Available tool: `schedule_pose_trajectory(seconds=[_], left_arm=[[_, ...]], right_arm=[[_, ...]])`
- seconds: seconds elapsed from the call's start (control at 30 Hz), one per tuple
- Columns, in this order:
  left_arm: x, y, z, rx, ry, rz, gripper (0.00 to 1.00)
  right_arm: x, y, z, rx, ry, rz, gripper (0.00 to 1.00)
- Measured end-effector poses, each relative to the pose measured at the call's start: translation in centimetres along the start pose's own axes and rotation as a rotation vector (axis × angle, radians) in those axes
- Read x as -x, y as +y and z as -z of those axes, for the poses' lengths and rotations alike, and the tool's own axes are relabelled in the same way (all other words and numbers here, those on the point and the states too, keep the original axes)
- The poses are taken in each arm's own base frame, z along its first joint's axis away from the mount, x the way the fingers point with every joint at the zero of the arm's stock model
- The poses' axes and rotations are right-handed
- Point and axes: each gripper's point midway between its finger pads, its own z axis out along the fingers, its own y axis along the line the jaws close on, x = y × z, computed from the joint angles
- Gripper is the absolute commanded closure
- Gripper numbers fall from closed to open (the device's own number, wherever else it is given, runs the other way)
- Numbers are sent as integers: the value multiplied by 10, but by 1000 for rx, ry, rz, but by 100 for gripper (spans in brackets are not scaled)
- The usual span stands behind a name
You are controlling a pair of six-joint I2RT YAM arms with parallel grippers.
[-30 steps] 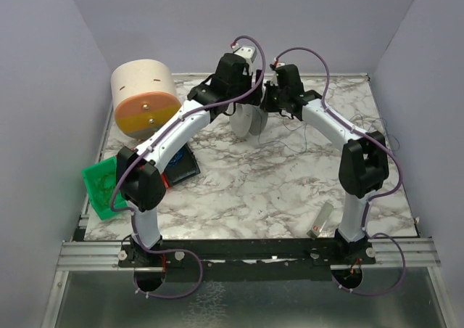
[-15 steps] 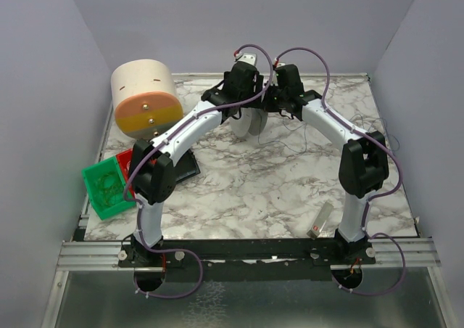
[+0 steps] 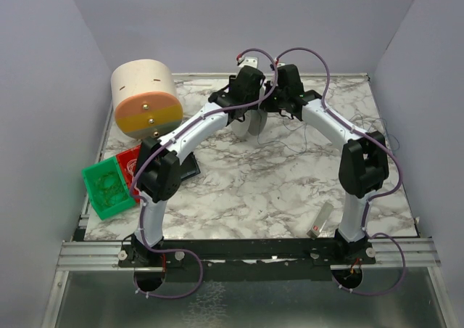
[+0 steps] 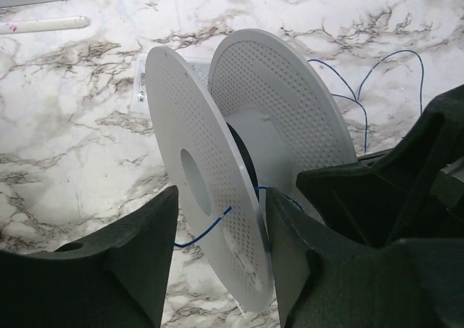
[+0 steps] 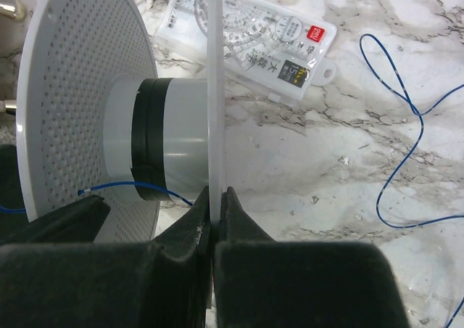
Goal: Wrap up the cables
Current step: Wrap the cable around the cable reel.
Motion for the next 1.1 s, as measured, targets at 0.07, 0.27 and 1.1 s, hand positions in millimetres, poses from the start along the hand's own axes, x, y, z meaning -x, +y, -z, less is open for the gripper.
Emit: schedule_pose_trajectory(seconds=[0.07,0.27,1.1], left_arm=[[-5,1,-4,15,7,-4,50],[-13,4,-7,48,21,-9,57],[-16,7,-5,117,-6,-40,100]], right_arm=[[0,0,0,2,1,-1,100],[-2,2,0,11,5,-7,100],[-11,12,15,37,18,-102,100]])
